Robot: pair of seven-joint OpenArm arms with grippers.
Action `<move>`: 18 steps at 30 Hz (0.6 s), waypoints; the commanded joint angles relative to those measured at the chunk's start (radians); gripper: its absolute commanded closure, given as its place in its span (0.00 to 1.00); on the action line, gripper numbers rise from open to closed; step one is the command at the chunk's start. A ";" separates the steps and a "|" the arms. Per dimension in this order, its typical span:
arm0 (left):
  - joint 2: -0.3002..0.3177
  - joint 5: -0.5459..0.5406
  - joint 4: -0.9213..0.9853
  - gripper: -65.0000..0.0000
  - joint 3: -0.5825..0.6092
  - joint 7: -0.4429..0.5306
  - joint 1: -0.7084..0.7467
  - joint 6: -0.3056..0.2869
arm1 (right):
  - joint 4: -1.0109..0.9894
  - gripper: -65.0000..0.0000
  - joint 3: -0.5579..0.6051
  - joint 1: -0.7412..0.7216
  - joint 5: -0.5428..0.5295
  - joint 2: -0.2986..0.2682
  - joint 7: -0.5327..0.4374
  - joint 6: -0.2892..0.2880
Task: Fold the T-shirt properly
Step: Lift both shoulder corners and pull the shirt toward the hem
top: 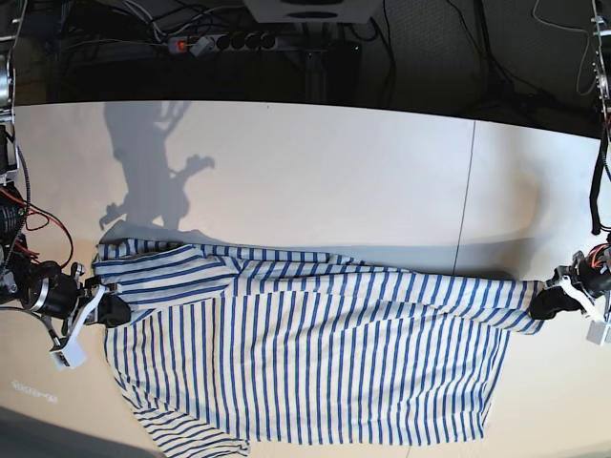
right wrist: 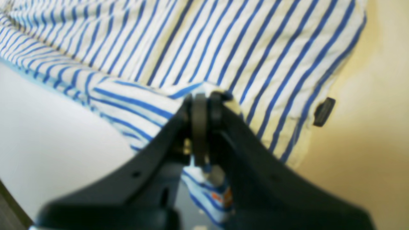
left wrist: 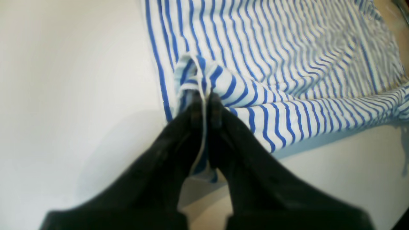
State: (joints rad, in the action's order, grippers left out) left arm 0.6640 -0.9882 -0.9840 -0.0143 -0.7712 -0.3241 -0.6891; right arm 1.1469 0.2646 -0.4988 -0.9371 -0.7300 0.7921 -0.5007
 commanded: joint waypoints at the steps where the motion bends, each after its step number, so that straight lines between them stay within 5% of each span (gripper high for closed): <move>1: 0.024 -0.006 -0.012 1.00 -0.010 0.043 -0.028 -0.009 | 0.002 1.00 -0.010 -0.031 0.000 -0.016 -0.020 -0.072; 18: -0.005 0.151 0.024 1.00 0.032 0.174 -0.099 -0.009 | -0.059 1.00 -0.009 -0.043 0.180 0.047 -0.110 -0.072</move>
State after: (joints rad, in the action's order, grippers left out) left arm 0.6422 -0.8261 -0.9497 0.0235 -0.6239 -0.3969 -0.6884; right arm 1.0775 0.2646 -0.5106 -0.7502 -0.6647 0.7033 -0.5007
